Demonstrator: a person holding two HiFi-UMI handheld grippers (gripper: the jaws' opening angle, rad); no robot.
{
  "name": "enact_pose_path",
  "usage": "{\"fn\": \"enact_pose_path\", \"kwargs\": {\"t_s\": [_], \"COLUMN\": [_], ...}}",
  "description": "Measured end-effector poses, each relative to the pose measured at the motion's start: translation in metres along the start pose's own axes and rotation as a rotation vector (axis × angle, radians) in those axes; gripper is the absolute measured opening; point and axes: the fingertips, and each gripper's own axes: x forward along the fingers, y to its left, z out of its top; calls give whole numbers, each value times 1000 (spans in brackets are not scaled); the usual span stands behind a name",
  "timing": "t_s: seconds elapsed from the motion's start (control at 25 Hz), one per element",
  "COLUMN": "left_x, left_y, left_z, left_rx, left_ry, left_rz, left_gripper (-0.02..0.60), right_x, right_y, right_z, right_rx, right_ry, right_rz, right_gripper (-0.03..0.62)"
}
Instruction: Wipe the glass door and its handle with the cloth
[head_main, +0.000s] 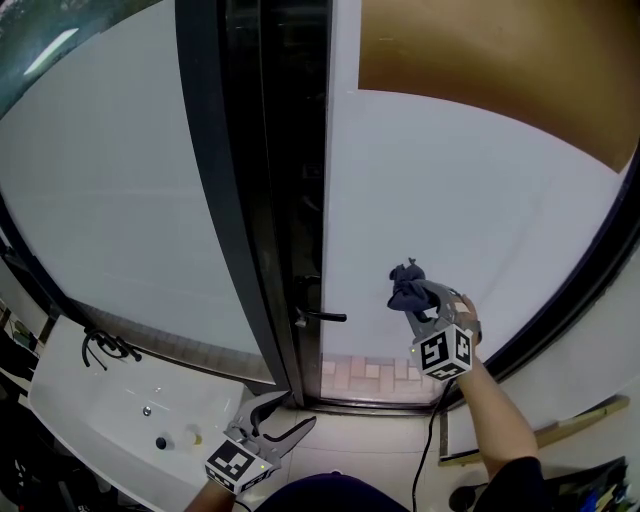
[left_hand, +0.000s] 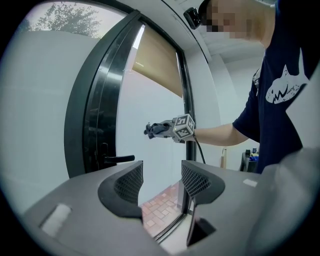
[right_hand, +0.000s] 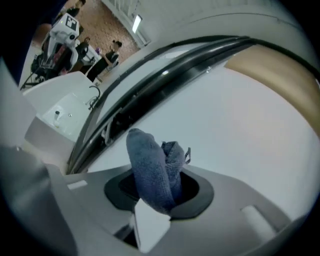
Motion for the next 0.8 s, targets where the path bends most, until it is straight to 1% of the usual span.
{"fn": "enact_pose_path", "kwargs": {"t_s": [0.08,0.16,0.24,0.32,0.4,0.6,0.8], "left_x": [-1,-2,-5,-9,-12,-17,-20], "left_y": [-1,-2,-1,1,3,6,7], "left_z": [1,1,1,2,2,-6,-9], "left_rx": [3,11,12,4,-1,2,-9], "left_ry": [-3,-10,-17,-14,-10,-26,-28], "left_rz": [6,12,20,36,53,73,77], "left_gripper": [236,236,236,238,236,236,238], "right_x": [15,28,45,65,85,117,122], "right_y": [21,42,56,66,75,108,129], "right_z": [48,92,127,150,161,160,154], "right_rx": [5,-19,-40,-20,23,68,204], "right_ry": [-102,-191,-243,-263,-256,-193,-159], "right_rz": [65,116,142,163,191,261,358], "right_gripper": [130,130,130,130,130,130,129]}}
